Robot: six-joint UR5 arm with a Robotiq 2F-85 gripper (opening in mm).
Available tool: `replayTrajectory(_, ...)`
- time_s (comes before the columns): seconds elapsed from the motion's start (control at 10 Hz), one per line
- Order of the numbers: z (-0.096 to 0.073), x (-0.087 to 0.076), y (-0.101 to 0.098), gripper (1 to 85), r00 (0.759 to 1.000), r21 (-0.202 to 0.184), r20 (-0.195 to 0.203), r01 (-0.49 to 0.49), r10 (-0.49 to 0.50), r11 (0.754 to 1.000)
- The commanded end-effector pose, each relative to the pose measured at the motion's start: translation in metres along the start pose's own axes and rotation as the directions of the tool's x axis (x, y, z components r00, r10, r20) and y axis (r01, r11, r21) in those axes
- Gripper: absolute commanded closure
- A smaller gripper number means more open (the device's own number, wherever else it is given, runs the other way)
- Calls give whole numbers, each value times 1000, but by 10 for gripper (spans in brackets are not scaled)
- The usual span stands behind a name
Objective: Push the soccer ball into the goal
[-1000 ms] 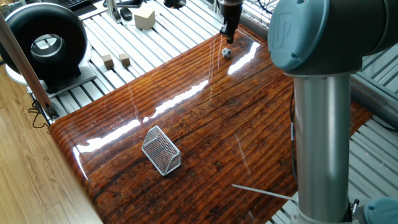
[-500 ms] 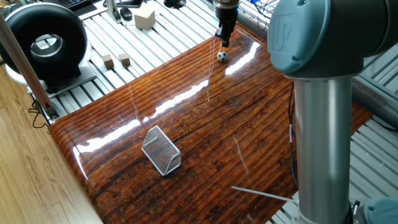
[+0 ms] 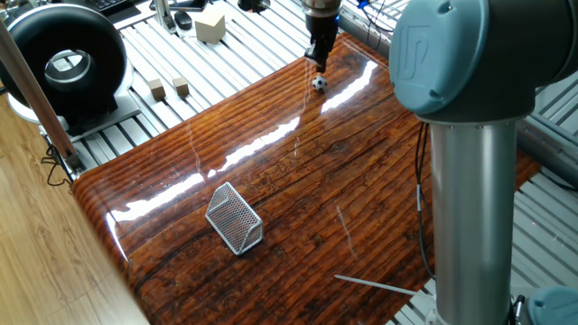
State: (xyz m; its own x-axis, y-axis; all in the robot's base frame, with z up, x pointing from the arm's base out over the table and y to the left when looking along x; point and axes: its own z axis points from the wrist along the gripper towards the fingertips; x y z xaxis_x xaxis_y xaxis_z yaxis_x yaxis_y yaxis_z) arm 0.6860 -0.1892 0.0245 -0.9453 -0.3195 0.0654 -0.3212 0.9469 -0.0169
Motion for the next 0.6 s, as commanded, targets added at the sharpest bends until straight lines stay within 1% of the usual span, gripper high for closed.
replayTrajectory(0.0,0,-6,20,847,1000,-33,25,-4,5,999)
replayTrajectory(0.2,5,-2,21,847,999,-36,9,-46,46,998)
replayTrajectory(0.4,0,2,41,847,995,-105,-17,-104,103,989)
replayTrajectory(0.5,-2,3,35,847,995,-74,-25,-102,100,992)
